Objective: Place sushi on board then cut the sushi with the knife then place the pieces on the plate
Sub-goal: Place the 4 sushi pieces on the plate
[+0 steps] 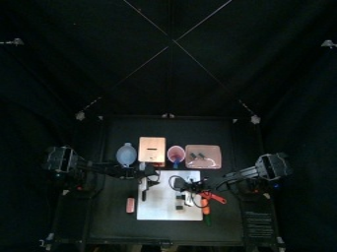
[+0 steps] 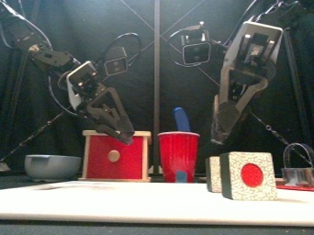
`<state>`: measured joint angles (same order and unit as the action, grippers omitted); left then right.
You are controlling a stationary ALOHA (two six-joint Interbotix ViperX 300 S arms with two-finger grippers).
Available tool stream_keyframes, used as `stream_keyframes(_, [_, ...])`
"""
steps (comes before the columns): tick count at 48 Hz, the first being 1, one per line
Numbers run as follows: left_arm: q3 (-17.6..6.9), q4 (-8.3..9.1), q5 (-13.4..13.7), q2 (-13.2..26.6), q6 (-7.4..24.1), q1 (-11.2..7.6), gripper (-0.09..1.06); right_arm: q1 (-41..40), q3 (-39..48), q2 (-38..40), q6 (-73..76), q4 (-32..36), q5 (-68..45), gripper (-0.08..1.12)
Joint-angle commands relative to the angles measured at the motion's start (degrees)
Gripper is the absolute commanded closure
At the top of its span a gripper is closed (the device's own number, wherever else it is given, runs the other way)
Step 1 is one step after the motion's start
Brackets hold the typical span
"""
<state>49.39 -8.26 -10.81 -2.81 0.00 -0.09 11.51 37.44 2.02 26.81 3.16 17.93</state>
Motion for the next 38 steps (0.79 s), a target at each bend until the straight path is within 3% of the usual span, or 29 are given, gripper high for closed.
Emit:
stream_keyframes(1, [-0.7,0.0,-0.18,-0.26,0.0,0.0,0.12,0.35,-1.67,0.18,0.09,-0.35,-0.35,0.27])
stream_keyframes(28, [-0.62,0.09,-0.18,-0.26,0.18,0.09,0.12,0.09,-3.43,-6.15,-0.18,0.97,-0.44,0.28])
stream_keyframes(38, [-0.53,0.09,-0.18,-0.26,0.18,0.09,0.12,0.0,-3.34,-6.77,0.18,2.64,-0.26,0.35])
